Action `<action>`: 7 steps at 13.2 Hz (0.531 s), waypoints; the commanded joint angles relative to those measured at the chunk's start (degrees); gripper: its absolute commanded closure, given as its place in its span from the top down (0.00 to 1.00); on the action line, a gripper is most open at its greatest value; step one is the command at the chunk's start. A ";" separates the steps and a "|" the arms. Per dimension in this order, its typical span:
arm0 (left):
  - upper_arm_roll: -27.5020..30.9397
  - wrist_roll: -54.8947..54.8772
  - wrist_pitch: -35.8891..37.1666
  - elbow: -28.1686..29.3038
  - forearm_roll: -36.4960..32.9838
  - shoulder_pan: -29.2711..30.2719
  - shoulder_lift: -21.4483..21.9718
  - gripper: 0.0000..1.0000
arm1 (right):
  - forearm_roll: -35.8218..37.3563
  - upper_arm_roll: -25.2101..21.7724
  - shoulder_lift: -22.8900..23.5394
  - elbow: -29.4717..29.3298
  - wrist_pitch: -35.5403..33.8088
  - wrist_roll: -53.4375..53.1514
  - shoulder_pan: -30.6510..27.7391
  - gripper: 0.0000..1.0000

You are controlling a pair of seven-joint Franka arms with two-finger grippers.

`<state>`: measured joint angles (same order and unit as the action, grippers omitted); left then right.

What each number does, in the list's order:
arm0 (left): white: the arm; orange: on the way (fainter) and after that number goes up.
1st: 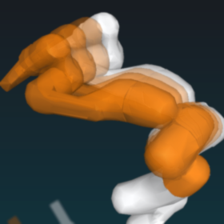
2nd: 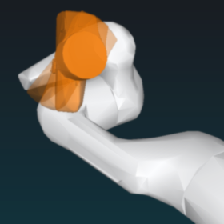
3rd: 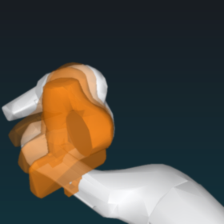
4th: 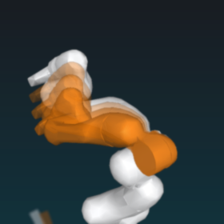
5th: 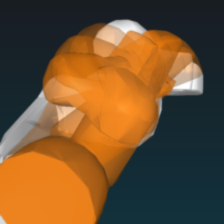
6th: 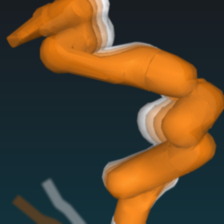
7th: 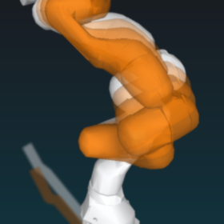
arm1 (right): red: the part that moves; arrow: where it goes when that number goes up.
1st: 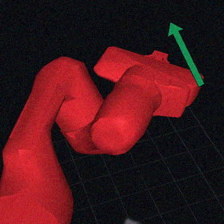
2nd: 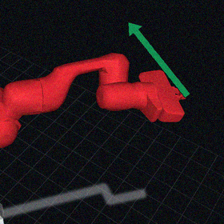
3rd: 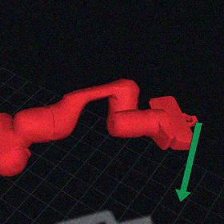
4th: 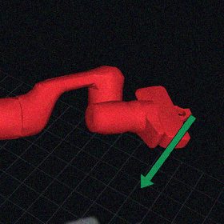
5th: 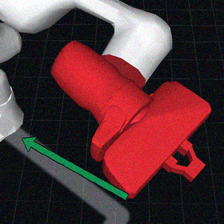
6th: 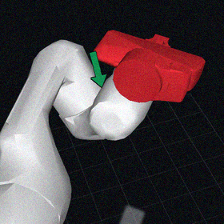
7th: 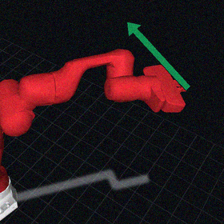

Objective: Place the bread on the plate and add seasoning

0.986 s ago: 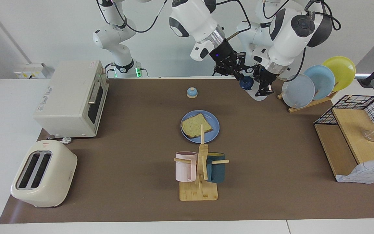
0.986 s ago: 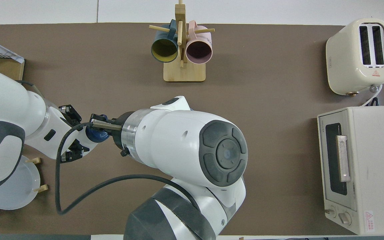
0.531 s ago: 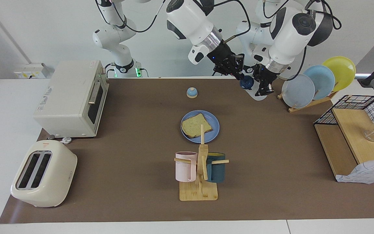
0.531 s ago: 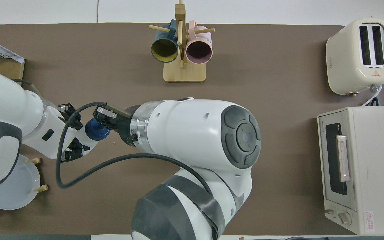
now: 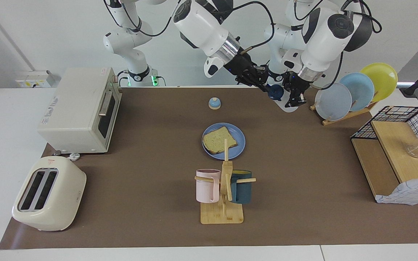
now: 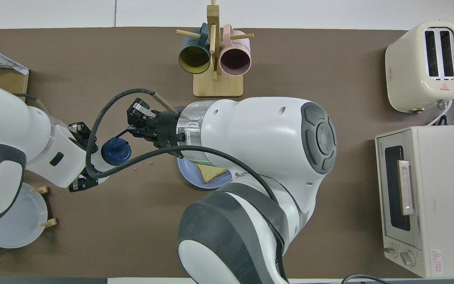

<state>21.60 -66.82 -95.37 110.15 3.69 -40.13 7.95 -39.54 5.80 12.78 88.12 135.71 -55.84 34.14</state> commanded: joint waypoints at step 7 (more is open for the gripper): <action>0.19 -0.51 0.28 1.47 -0.53 0.14 1.46 0.00 | 1.73 -0.17 -2.58 4.68 0.00 11.42 -0.92 1.00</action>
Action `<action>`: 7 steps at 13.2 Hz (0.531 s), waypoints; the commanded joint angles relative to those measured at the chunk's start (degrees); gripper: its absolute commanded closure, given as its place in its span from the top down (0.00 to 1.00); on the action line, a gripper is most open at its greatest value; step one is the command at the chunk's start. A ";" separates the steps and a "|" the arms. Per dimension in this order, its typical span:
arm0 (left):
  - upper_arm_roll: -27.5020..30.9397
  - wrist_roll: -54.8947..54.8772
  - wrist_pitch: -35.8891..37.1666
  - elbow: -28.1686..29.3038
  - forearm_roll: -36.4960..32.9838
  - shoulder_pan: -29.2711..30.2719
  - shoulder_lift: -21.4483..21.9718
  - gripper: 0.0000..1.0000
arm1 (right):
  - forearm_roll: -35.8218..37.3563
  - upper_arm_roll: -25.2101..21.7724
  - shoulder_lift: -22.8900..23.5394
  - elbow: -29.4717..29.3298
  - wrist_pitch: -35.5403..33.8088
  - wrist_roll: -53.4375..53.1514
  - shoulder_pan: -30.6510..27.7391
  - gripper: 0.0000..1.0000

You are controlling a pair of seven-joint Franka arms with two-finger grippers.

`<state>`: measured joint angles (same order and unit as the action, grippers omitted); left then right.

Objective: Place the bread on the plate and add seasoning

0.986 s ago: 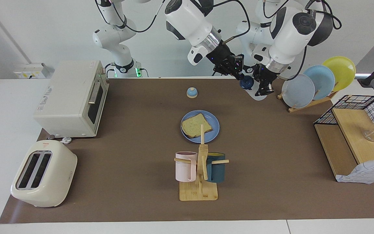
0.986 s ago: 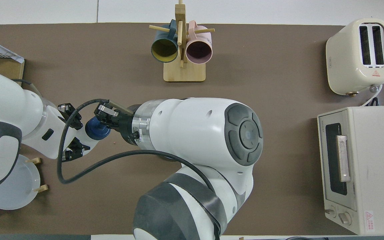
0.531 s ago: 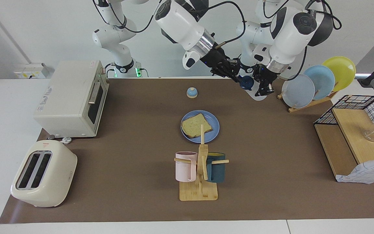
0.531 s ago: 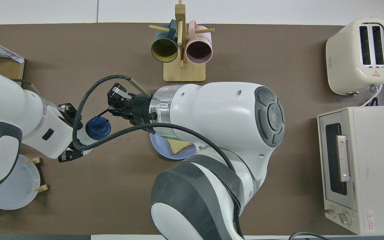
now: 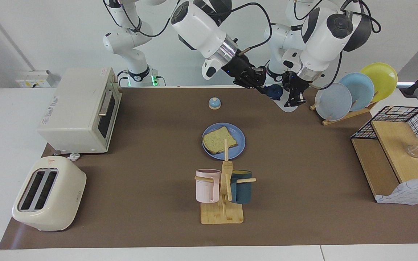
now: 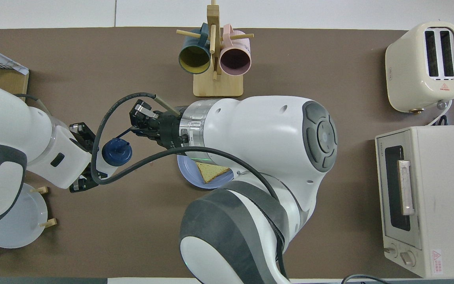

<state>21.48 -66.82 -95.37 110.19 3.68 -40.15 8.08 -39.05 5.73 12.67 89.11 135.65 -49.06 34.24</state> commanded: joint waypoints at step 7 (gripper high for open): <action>0.14 0.19 -1.83 1.43 -0.61 -0.28 1.07 0.00 | 18.72 -0.02 -6.51 12.40 -7.47 20.03 -10.92 1.00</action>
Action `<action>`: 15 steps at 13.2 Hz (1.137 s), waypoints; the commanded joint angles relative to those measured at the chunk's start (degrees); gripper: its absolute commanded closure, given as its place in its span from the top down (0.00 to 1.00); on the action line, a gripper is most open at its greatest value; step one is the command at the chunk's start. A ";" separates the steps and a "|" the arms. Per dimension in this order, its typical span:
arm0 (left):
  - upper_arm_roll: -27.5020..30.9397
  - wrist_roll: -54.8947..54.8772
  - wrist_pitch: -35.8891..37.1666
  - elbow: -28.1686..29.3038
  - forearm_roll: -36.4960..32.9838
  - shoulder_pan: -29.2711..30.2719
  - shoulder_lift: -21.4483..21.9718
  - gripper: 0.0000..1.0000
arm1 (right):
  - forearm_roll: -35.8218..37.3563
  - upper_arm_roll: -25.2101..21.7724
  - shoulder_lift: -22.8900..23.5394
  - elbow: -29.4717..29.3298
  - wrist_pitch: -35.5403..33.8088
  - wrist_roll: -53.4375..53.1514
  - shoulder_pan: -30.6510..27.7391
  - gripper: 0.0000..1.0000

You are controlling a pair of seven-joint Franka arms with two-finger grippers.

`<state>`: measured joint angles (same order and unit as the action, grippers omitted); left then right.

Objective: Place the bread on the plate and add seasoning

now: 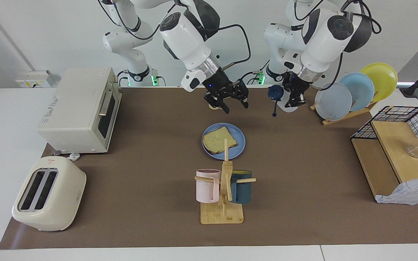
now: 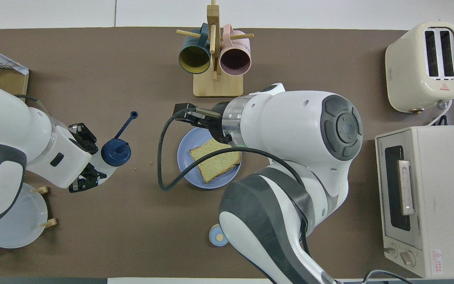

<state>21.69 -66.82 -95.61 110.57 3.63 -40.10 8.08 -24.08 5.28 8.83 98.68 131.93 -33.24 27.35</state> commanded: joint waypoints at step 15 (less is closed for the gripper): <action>-16.50 27.77 -5.21 -0.79 -28.66 -8.14 -5.17 0.00 | 24.86 0.44 -11.64 -1.56 -40.88 30.08 -27.17 1.00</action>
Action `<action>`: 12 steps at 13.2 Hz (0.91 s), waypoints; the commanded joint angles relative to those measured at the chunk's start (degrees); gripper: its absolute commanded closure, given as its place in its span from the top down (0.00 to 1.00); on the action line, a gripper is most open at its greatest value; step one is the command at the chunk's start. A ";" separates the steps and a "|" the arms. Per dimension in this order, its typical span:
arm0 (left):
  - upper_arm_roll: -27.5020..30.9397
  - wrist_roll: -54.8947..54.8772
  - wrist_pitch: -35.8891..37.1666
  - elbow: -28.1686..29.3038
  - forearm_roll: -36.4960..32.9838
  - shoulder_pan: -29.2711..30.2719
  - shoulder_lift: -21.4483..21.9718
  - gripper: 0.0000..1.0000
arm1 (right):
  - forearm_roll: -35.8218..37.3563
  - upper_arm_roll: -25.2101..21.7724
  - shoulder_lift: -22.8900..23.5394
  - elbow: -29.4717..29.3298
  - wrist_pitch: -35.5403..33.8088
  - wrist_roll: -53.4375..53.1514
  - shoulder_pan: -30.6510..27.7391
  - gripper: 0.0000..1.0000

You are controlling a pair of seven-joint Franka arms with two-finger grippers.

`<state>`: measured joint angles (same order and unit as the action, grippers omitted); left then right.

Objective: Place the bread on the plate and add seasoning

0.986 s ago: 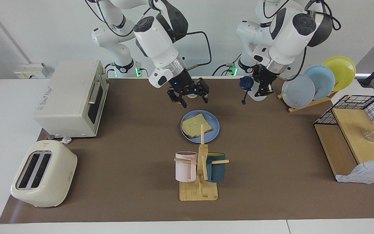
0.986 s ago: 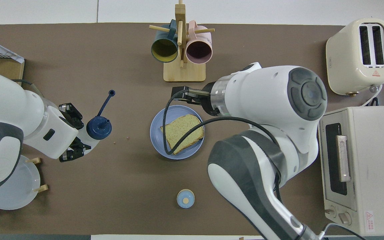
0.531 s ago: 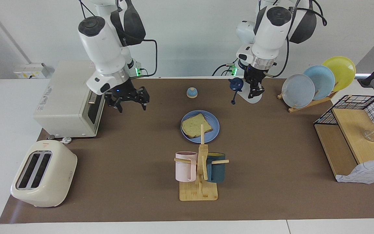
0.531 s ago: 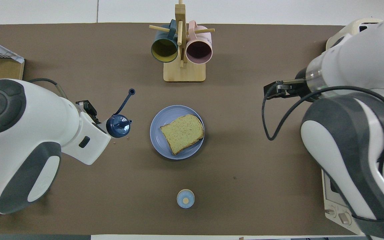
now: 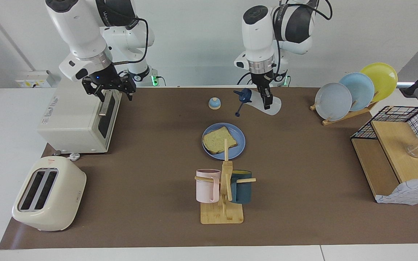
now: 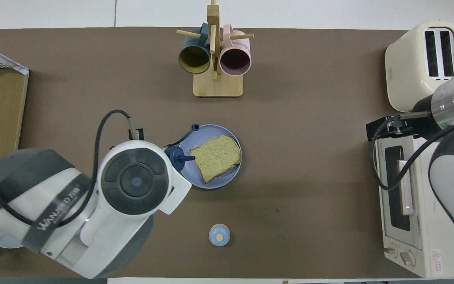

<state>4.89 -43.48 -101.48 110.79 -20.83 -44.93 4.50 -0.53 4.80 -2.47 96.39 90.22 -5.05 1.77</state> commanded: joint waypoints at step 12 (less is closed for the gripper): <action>0.29 14.39 17.08 -5.85 -20.98 -16.40 -13.63 0.00 | 3.43 0.12 0.01 -0.68 -2.23 3.56 -2.91 1.00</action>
<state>4.61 -30.01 -89.16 106.83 -38.31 -58.82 -7.68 2.12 4.73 -2.83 96.70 89.83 -3.14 -0.72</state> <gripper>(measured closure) 0.529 0.000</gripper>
